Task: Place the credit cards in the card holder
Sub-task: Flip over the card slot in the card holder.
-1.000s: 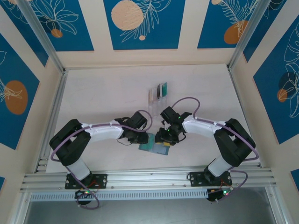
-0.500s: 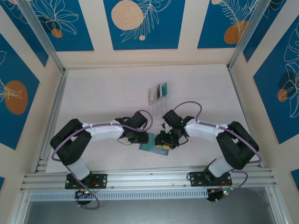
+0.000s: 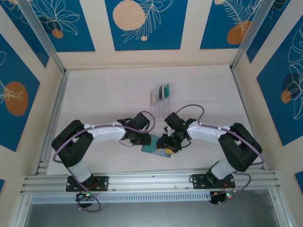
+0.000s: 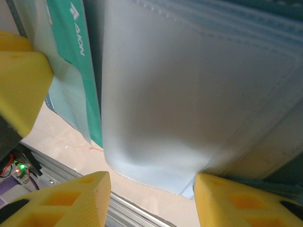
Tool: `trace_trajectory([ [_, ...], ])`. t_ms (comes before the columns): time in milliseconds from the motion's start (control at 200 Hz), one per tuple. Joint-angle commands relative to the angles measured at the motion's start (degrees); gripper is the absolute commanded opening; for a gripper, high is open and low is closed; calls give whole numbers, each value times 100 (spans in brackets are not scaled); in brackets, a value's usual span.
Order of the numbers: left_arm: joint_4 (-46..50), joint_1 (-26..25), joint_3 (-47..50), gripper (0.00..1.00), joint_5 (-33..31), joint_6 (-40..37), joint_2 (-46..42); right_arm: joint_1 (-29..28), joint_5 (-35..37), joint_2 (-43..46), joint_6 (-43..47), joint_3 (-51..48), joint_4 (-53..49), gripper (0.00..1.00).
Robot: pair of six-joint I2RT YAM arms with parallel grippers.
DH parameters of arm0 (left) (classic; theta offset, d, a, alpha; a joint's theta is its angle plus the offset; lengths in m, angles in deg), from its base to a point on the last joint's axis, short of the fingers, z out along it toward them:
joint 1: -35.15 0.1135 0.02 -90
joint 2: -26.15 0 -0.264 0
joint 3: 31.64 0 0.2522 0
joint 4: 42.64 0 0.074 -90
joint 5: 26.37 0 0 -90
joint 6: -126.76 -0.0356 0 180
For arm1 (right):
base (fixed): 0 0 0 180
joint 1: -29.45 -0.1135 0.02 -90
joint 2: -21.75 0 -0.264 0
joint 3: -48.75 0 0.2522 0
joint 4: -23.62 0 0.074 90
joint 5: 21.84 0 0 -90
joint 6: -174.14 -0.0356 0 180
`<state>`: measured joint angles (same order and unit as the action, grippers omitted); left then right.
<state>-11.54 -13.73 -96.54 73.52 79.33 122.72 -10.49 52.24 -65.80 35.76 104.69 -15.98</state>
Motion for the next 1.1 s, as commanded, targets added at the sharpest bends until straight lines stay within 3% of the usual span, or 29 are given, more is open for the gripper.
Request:
trace_trajectory([
  [0,203,-51,240,26,-47,83,490,8,-216,-277,-76,27,376,51],
  [455,170,-56,323,25,-42,112,516,339,-560,-86,-145,-93,1342,56],
  [830,128,-51,358,25,-34,125,512,344,-113,65,175,166,732,57],
  [1095,121,-50,385,25,-70,154,479,321,-761,-321,11,241,1306,58],
])
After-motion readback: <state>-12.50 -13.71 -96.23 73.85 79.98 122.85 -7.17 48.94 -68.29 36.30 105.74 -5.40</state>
